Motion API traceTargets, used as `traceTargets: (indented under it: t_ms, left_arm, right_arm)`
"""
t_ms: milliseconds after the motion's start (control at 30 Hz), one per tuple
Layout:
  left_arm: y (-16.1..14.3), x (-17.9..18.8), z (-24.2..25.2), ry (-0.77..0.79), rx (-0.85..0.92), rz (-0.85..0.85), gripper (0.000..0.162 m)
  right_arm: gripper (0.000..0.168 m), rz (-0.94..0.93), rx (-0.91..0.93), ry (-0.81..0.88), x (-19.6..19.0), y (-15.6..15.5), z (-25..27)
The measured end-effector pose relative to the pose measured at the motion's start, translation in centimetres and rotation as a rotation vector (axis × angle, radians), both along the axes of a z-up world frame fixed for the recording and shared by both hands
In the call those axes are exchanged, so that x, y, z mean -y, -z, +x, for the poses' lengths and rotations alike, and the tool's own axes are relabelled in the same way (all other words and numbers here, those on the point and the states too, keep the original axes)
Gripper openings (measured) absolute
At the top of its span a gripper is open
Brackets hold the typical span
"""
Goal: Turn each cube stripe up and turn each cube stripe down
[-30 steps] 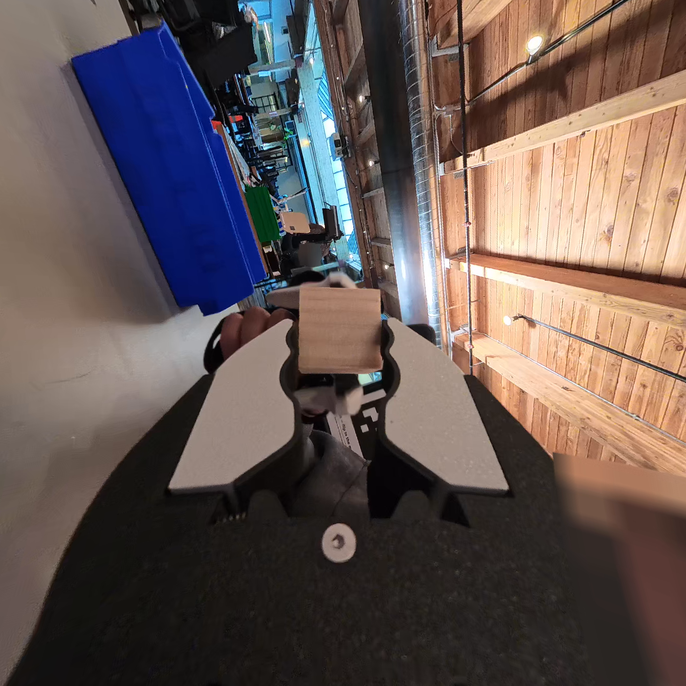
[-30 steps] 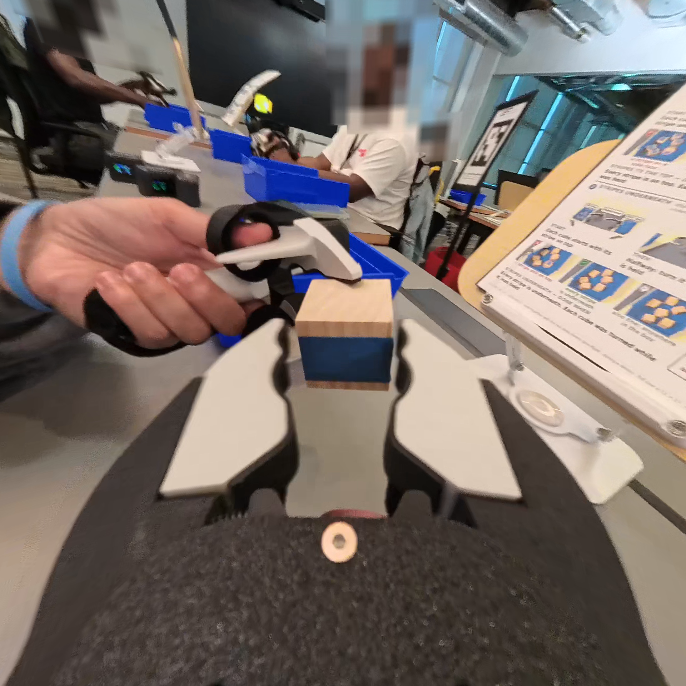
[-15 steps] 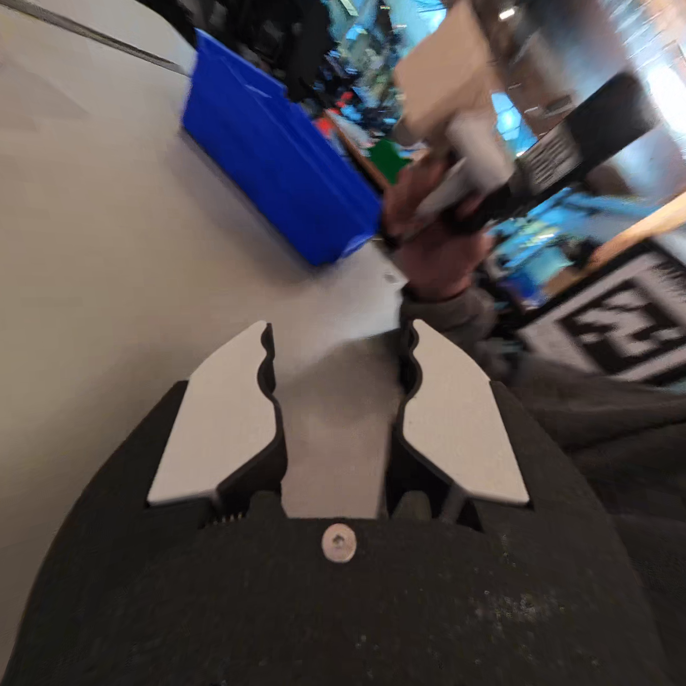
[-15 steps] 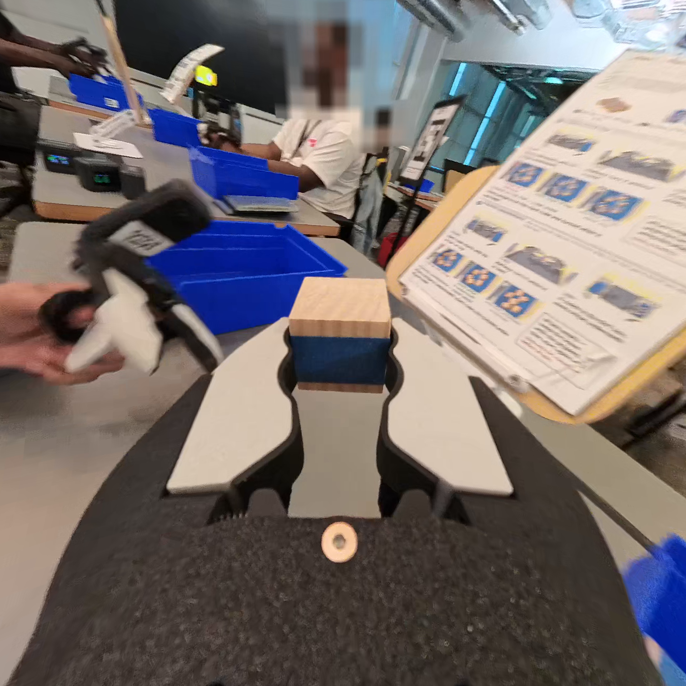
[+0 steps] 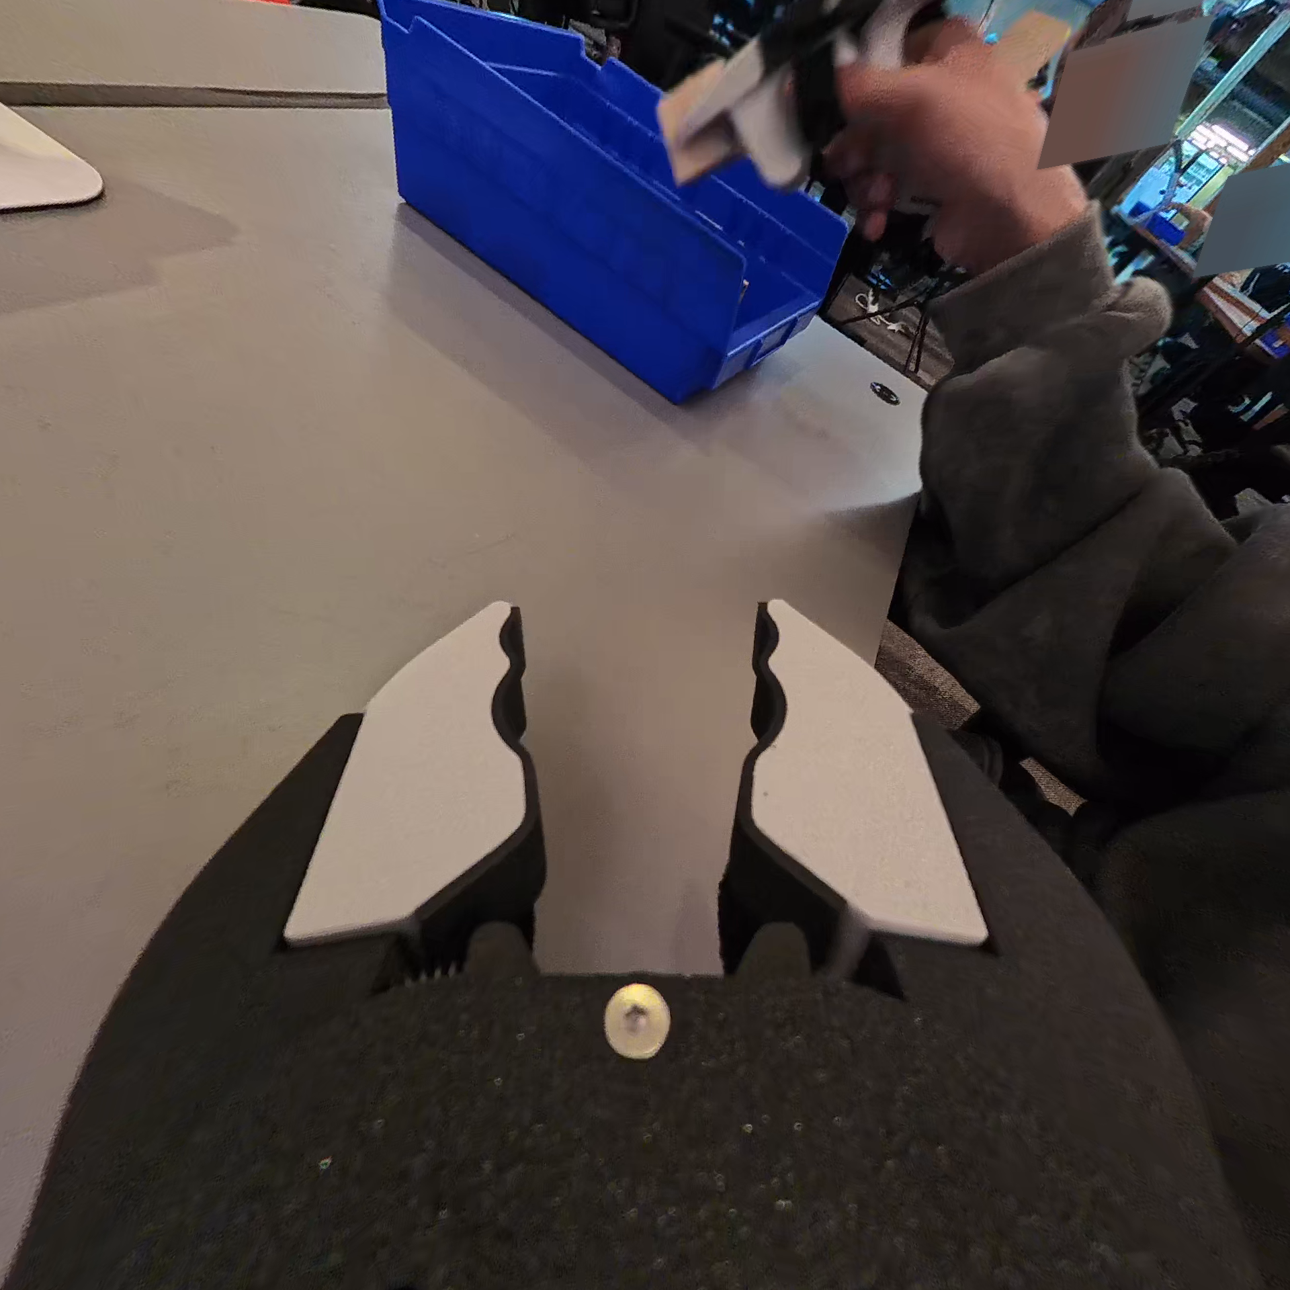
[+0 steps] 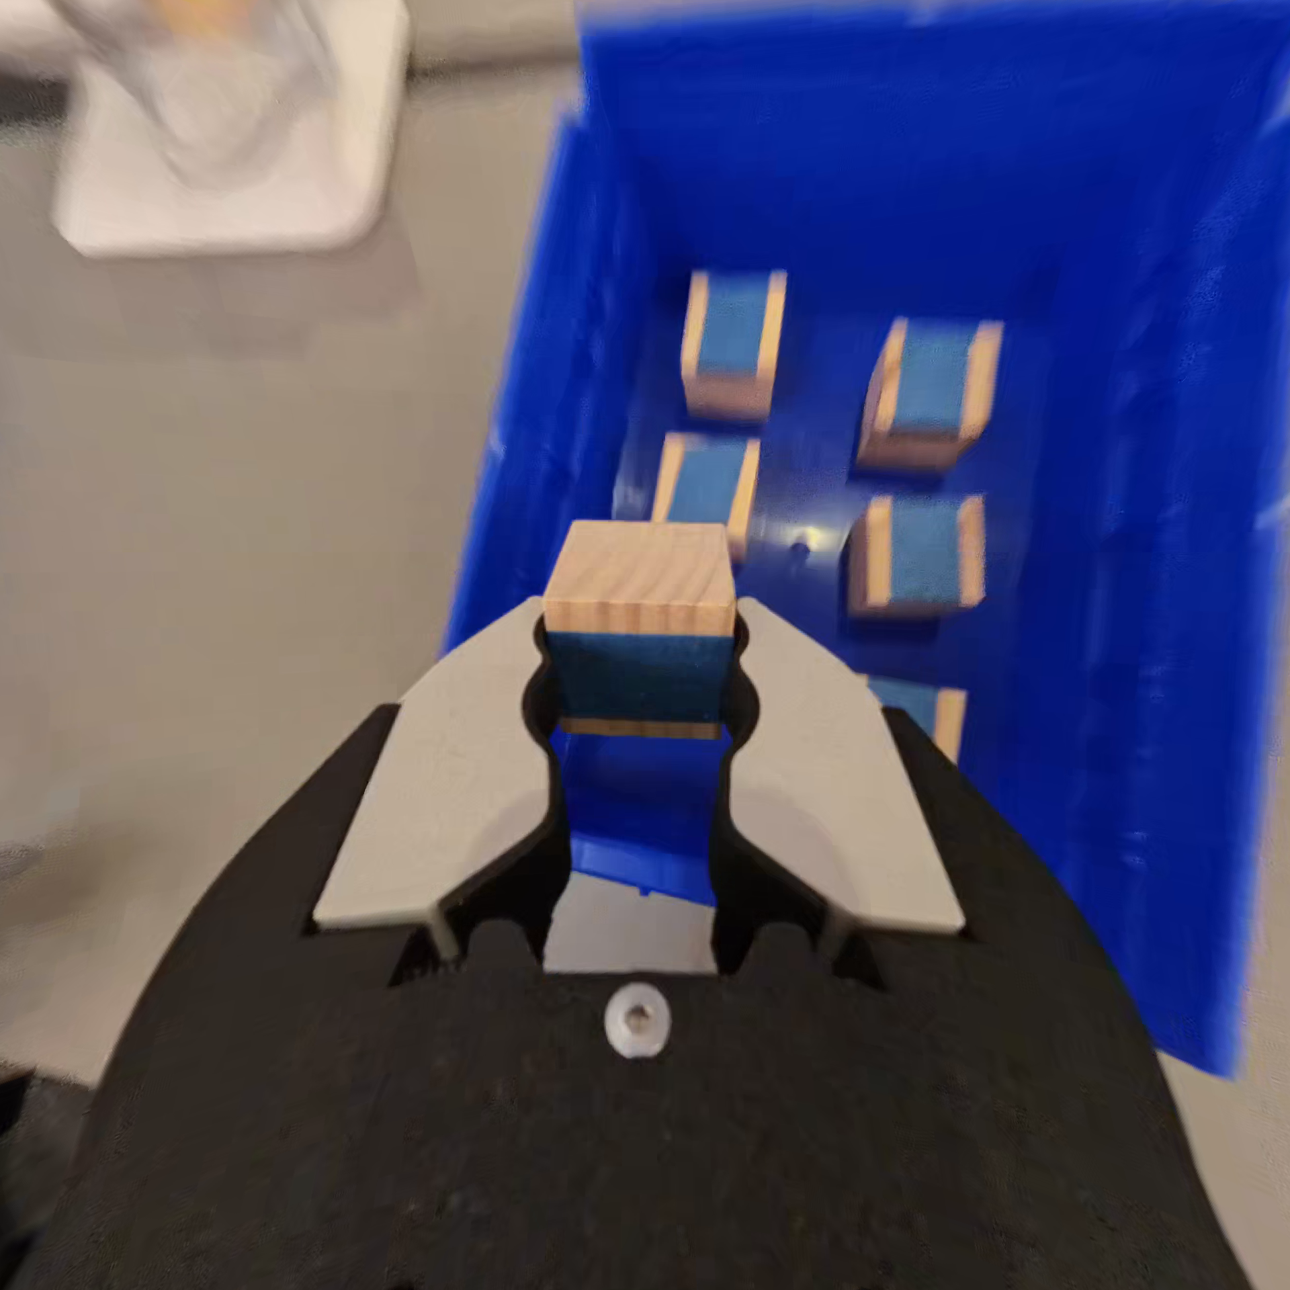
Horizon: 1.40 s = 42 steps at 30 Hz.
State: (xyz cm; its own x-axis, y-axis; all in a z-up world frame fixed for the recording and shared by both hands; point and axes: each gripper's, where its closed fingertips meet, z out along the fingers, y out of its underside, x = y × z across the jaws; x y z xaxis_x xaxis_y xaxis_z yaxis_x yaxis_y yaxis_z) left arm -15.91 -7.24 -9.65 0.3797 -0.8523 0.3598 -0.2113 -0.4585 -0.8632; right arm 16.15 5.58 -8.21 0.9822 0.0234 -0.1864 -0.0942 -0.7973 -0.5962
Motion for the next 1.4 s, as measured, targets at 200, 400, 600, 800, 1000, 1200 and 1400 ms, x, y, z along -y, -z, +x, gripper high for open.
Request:
traceTargets:
  t_ms: [200,400,600,800,1000,1200,1400]
  left_arm:
    - [1.0,0.0,0.1,0.001,-0.031,-0.050,0.062]
    - [1.5,0.0,0.2,0.012,-0.040,-0.073,0.062]
    - [1.6,0.1,0.2,0.020,-0.042,-0.087,0.063]
    - [1.3,-0.7,-0.5,-0.020,-0.042,-0.056,0.062]
    - [-0.4,-4.6,-4.8,-0.279,-0.117,0.144,0.061]
    - [-4.2,-6.7,-9.4,-0.522,-0.039,0.275,0.063]
    - [-2.9,-8.3,-11.3,-0.635,-0.083,0.352,0.065]
  right_arm:
    - [0.046,-0.352,0.005,0.017,0.9,8.5,0.1]
    - [0.046,-0.420,0.053,0.031,1.4,9.7,0.4]
    - [0.054,-0.363,0.063,0.019,0.7,9.1,0.5]
    - [0.059,0.109,-0.014,-0.089,-0.7,-2.3,-1.9]
    - [0.068,0.999,-0.069,-0.331,3.1,-17.6,-10.7]
    - [0.063,1.138,-0.198,-0.427,4.6,-13.8,-19.9]
    - [0.071,1.063,-0.221,-0.446,4.2,-6.0,-24.1]
